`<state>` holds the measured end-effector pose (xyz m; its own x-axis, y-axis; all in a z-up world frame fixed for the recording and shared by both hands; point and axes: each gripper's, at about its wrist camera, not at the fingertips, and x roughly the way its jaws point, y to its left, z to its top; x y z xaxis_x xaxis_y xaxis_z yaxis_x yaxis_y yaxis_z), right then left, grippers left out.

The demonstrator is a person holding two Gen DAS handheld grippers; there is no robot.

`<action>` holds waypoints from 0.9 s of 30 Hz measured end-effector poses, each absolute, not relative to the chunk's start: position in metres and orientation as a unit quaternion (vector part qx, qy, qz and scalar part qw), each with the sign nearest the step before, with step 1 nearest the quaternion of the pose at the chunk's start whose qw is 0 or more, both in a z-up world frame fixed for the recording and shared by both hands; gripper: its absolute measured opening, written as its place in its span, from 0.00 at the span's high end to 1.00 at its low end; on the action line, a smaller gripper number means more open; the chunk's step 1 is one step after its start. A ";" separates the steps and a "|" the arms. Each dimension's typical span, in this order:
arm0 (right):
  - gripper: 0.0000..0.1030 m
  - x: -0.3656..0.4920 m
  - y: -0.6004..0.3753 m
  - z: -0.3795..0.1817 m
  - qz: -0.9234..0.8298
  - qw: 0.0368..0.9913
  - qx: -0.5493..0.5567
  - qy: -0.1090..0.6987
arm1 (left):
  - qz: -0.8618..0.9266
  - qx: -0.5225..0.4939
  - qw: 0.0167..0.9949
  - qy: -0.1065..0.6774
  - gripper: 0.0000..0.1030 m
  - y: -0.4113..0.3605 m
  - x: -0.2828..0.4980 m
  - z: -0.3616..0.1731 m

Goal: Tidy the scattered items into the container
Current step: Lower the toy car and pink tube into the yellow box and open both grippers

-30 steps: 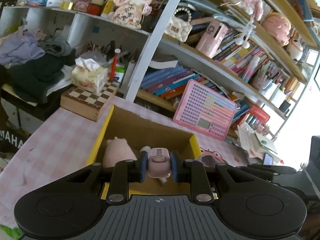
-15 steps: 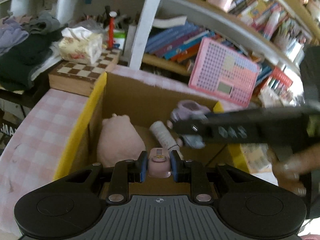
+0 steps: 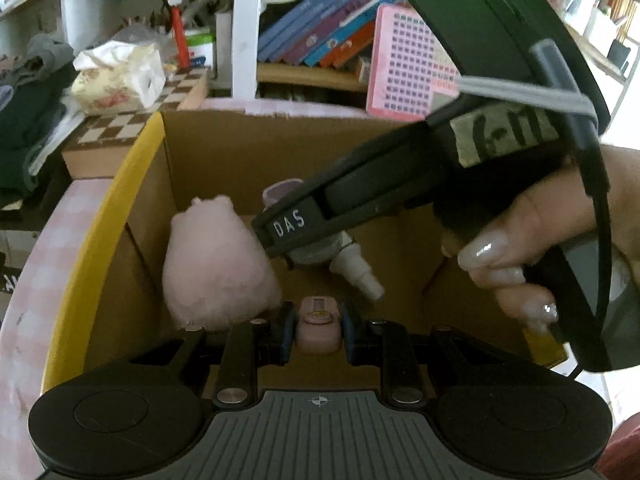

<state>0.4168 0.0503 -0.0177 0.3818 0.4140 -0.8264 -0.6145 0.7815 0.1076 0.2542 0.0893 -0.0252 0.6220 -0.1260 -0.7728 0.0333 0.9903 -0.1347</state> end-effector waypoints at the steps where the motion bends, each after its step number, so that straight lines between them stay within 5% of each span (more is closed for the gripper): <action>1: 0.61 0.418 0.050 -0.020 0.311 0.823 -0.109 0.463 | -0.042 -0.055 0.897 0.437 0.77 0.090 0.255 -0.027; 3: 0.59 0.419 0.049 -0.022 0.309 0.823 -0.106 0.466 | -0.038 -0.061 0.893 0.443 0.75 0.092 0.254 -0.029; 6: 0.42 0.418 0.045 -0.019 0.305 0.829 -0.090 0.461 | -0.040 -0.070 0.896 0.437 0.65 0.094 0.250 -0.026; 21: 0.42 0.378 0.030 0.028 0.303 0.858 -0.062 0.409 | -0.055 -0.073 0.922 0.376 0.62 0.098 0.222 0.009; 27: 0.42 0.350 0.017 0.054 0.285 0.880 -0.054 0.377 | -0.056 -0.080 0.935 0.341 0.51 0.102 0.198 0.026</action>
